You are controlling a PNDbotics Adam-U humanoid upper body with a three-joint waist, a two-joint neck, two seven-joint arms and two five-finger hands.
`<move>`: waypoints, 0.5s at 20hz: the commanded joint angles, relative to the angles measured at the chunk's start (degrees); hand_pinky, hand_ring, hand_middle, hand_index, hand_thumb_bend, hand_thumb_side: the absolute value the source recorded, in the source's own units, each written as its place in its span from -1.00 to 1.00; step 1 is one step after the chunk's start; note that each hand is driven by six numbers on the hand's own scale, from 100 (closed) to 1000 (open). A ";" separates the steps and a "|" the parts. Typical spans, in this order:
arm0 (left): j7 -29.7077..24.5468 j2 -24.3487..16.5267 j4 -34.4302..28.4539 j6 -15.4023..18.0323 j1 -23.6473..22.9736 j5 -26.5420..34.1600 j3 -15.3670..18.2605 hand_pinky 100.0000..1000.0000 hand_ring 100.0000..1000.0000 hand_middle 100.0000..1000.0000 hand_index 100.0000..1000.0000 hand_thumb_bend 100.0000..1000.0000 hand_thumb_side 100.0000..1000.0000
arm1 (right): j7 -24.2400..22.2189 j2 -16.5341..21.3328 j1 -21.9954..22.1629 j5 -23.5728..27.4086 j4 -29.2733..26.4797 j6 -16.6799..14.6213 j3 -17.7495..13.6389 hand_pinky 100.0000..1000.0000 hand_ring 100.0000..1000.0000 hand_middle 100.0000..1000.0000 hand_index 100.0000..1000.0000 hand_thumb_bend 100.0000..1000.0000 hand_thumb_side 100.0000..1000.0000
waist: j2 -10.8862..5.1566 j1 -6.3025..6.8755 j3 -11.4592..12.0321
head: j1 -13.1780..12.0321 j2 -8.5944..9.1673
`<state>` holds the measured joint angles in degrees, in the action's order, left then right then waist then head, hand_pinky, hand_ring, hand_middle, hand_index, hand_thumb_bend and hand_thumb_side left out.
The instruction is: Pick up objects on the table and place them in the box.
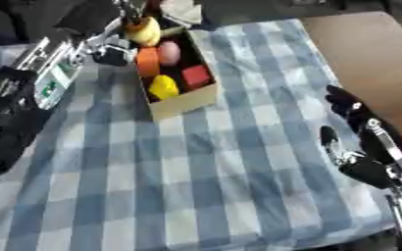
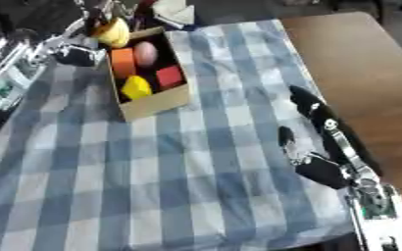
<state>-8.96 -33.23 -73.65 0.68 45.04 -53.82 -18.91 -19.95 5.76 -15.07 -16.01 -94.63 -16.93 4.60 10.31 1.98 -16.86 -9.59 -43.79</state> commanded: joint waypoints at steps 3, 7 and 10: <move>-1.66 0.58 1.13 0.95 1.32 -1.88 -0.18 0.37 0.27 0.35 0.62 -0.26 -0.52 | -0.39 -0.12 -0.45 0.45 -0.66 -0.05 0.00 1.00 1.00 1.00 1.00 -1.00 -0.30 | -0.87 -0.56 -0.08 | -0.17 0.32; -2.25 0.21 1.35 0.20 0.75 -2.10 0.39 0.41 0.34 0.43 0.66 -0.28 -0.39 | -0.41 -0.13 -0.37 0.46 -0.73 0.03 -0.06 1.00 1.00 1.00 1.00 -1.00 -0.30 | -1.01 -0.49 0.12 | 0.13 0.39; -1.94 -0.75 0.59 -0.90 -0.17 -0.91 1.35 0.40 0.30 0.39 0.65 -0.38 -0.40 | -0.30 -0.12 -0.32 0.43 -0.77 0.10 -0.25 1.00 1.00 1.00 1.00 -1.00 -0.30 | -1.07 -0.54 0.44 | 0.57 0.42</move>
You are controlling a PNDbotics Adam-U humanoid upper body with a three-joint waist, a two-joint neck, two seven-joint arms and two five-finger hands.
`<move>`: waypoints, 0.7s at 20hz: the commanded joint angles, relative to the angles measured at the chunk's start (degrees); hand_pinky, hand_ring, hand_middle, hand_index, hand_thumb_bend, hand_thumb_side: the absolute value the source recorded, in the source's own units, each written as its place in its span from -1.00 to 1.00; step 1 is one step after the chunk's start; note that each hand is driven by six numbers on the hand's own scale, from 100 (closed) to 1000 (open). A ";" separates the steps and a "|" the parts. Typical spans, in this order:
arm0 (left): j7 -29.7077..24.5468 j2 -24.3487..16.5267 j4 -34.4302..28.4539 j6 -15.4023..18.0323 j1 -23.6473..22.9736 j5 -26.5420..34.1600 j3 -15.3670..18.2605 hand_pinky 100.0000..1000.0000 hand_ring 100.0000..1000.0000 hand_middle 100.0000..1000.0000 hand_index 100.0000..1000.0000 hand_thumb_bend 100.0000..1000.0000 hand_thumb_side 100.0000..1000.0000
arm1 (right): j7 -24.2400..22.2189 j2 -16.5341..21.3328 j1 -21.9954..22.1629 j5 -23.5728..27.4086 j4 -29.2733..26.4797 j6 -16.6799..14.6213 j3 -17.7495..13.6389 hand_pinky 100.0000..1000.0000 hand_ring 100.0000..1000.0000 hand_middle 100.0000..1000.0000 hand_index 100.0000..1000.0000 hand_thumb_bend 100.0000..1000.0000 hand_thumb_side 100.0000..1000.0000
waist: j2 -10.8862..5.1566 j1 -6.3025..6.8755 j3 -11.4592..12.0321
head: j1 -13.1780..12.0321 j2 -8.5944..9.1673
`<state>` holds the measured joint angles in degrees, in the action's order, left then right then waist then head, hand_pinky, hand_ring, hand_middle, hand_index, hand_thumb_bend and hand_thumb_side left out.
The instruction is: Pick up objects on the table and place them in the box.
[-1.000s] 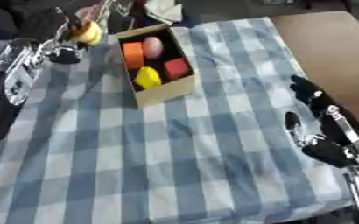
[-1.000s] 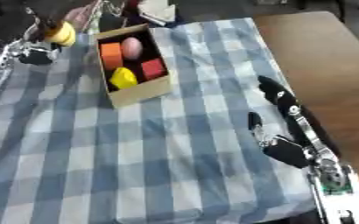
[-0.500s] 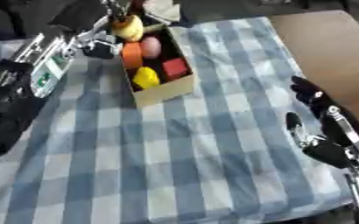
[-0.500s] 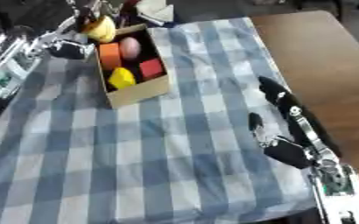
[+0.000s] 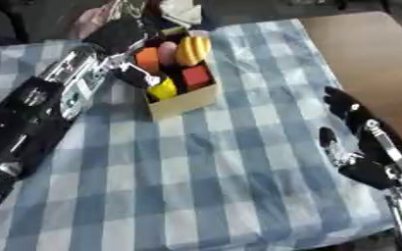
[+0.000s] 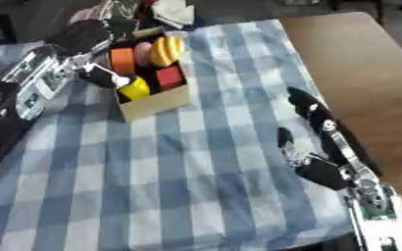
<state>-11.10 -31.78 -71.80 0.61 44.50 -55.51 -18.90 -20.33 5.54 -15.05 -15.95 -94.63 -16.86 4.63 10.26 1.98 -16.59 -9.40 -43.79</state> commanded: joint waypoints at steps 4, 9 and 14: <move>1.35 -4.99 -5.02 -2.38 -2.67 4.88 2.71 0.38 0.25 0.32 0.61 -0.58 -0.42 | 0.34 0.12 -0.31 0.28 -0.84 0.10 -0.61 1.00 1.00 1.00 1.00 -1.00 -0.30 | -1.08 -0.60 0.77 | 1.20 0.46; 4.61 -9.29 -16.48 -5.86 -10.43 15.31 6.63 0.37 0.17 0.22 0.56 -0.96 -0.35 | 0.89 0.28 -0.20 0.11 -0.89 0.22 -1.21 1.00 1.00 1.00 1.00 -1.00 -0.30 | -1.24 -0.82 2.13 | 2.01 0.10; 12.32 -9.55 -33.05 -8.83 -21.81 29.92 13.26 0.37 0.16 0.17 0.54 -1.00 -0.16 | 1.67 0.48 -0.30 -0.02 -1.01 0.25 -2.02 1.00 1.00 1.00 1.00 -1.00 -0.28 | -1.51 -1.09 4.28 | 2.17 -0.21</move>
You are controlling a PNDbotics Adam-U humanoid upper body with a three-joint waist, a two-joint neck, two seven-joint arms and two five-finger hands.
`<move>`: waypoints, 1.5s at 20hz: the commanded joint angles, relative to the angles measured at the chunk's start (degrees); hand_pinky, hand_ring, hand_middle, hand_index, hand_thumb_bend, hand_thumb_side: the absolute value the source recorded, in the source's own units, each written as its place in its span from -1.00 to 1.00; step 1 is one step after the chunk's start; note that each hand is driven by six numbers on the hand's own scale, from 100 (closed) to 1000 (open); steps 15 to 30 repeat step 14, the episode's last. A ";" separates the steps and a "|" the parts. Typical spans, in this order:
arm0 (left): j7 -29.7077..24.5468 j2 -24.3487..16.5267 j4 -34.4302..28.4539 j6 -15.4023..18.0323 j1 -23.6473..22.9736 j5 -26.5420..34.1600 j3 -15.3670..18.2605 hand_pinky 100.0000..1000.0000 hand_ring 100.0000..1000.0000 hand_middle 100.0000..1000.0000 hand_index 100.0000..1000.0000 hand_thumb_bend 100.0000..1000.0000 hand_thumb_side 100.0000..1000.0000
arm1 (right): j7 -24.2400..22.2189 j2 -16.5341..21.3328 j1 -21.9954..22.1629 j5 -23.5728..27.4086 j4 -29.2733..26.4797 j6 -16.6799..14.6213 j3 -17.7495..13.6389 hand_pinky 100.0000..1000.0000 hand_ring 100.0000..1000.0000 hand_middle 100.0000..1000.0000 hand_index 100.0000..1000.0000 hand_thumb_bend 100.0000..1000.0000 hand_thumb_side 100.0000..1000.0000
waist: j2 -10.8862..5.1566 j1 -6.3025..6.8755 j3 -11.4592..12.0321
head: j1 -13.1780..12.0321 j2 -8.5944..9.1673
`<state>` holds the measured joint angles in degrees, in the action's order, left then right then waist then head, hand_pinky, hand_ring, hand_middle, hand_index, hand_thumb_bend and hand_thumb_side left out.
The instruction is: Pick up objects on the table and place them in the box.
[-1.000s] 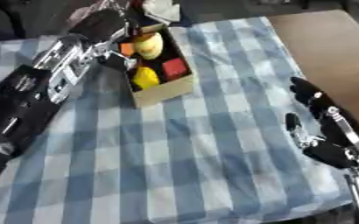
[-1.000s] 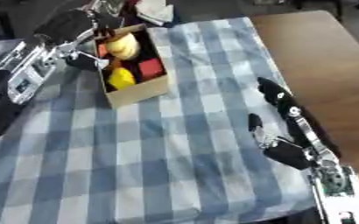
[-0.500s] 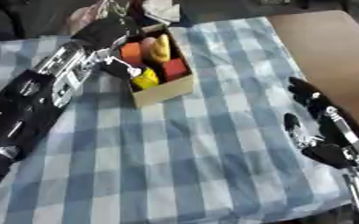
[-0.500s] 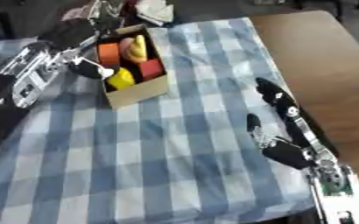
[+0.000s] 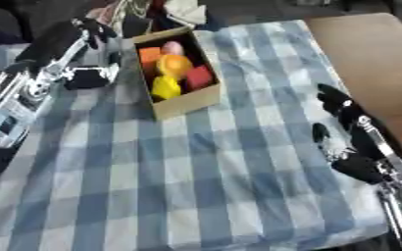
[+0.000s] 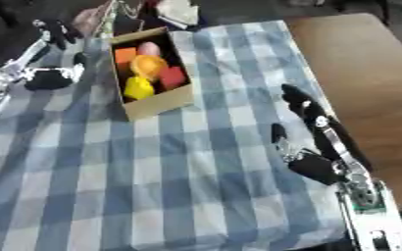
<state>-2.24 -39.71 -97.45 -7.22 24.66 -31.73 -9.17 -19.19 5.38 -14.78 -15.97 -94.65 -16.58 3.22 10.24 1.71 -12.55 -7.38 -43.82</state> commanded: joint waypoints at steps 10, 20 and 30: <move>18.82 10.91 -17.12 4.96 -19.08 22.07 9.70 0.38 0.20 0.21 0.61 -1.00 0.22 | 1.47 1.29 -0.39 1.29 -1.40 -0.77 -1.56 1.00 1.00 1.00 1.00 -1.00 -0.25 | -1.98 -0.67 4.11 | -0.47 -0.29; 19.76 17.21 -17.03 4.68 -21.68 21.30 10.15 0.38 0.18 0.17 0.58 -1.00 0.34 | 1.05 1.15 -0.04 2.58 -1.72 -1.42 -1.70 1.00 1.00 1.00 1.00 -1.00 -0.24 | -1.99 -0.76 4.85 | -0.93 -0.29; 19.76 17.21 -17.03 4.68 -21.68 21.30 10.15 0.38 0.18 0.17 0.58 -1.00 0.34 | 1.05 1.15 -0.04 2.58 -1.72 -1.42 -1.70 1.00 1.00 1.00 1.00 -1.00 -0.24 | -1.99 -0.76 4.85 | -0.93 -0.29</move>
